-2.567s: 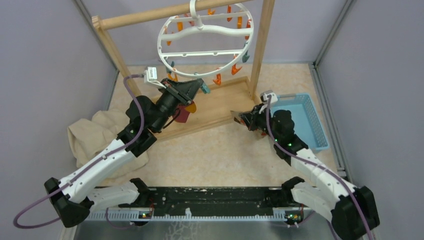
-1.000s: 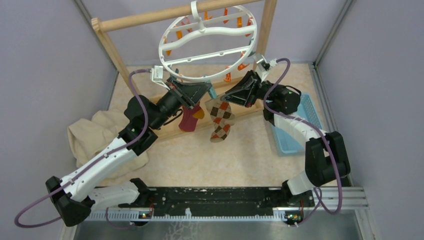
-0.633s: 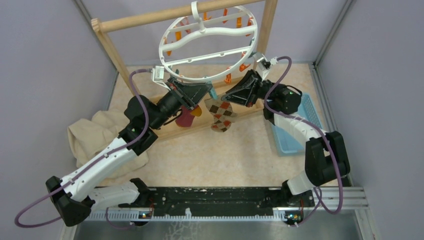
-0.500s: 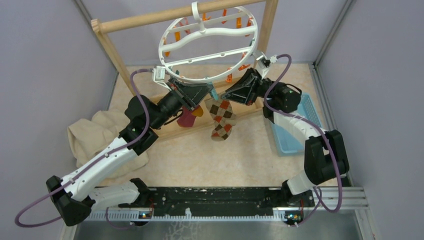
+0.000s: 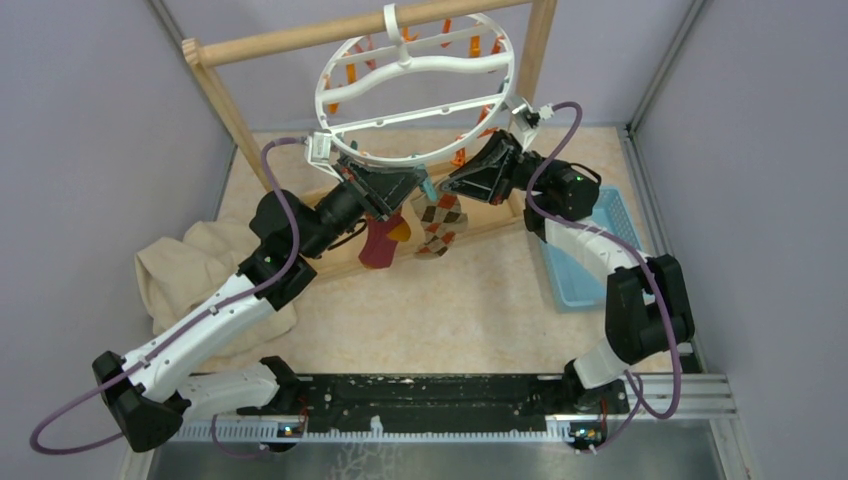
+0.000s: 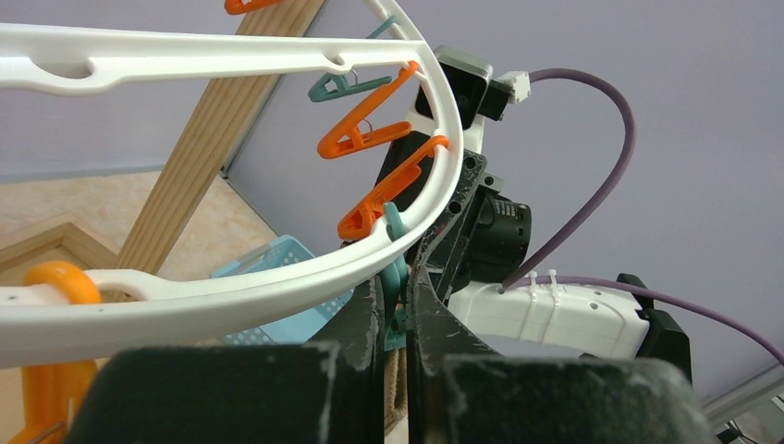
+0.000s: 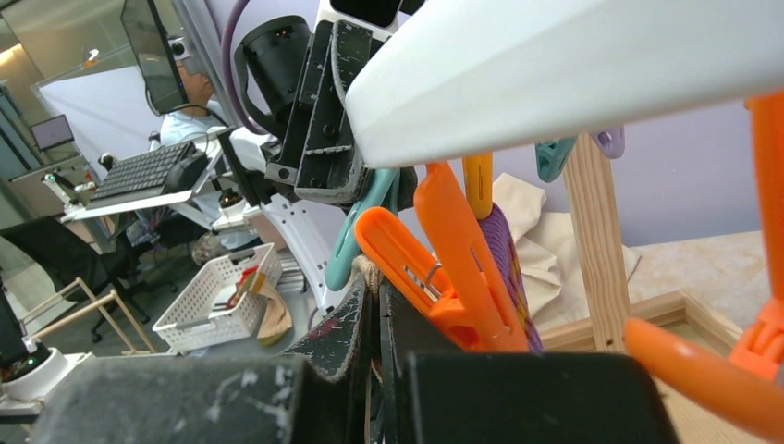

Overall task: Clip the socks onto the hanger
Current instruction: Clamp the sock onto the hanger.

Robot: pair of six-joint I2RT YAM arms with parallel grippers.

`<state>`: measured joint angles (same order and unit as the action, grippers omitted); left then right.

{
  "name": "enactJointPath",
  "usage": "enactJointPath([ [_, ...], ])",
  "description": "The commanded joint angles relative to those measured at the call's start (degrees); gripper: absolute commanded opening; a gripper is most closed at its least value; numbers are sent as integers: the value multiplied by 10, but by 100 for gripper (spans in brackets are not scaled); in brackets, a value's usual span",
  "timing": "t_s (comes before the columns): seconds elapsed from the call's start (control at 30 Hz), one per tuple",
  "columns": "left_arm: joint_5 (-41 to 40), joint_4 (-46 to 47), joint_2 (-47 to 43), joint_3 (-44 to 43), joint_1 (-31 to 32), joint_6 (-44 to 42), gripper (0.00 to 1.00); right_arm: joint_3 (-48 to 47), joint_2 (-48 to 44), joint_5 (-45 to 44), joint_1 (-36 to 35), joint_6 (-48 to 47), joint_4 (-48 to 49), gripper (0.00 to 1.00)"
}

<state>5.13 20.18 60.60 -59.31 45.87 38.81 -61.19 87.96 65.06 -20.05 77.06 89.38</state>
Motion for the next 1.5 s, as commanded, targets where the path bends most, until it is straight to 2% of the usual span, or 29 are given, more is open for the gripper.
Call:
enactJointPath([
  [0.0,48,-24,3,-1,8,-10,0,-26,0,-28,6,1,91,0],
  [0.37,8,-39,0,3,8,-11,1,-23,1,-22,6,5,92,0],
  [0.47,-7,-41,-6,6,9,-10,7,-20,-2,-21,6,5,92,0],
  [0.67,-6,-42,-5,8,9,-12,10,-20,-2,-21,6,4,92,0],
  [1.03,-2,-43,-14,10,8,-14,31,-47,22,-21,6,14,92,0],
  [1.23,3,-45,-13,11,8,-14,38,-58,25,-23,4,17,92,0],
  [1.47,6,-43,-14,10,8,-13,41,-60,27,-23,3,18,93,0],
])
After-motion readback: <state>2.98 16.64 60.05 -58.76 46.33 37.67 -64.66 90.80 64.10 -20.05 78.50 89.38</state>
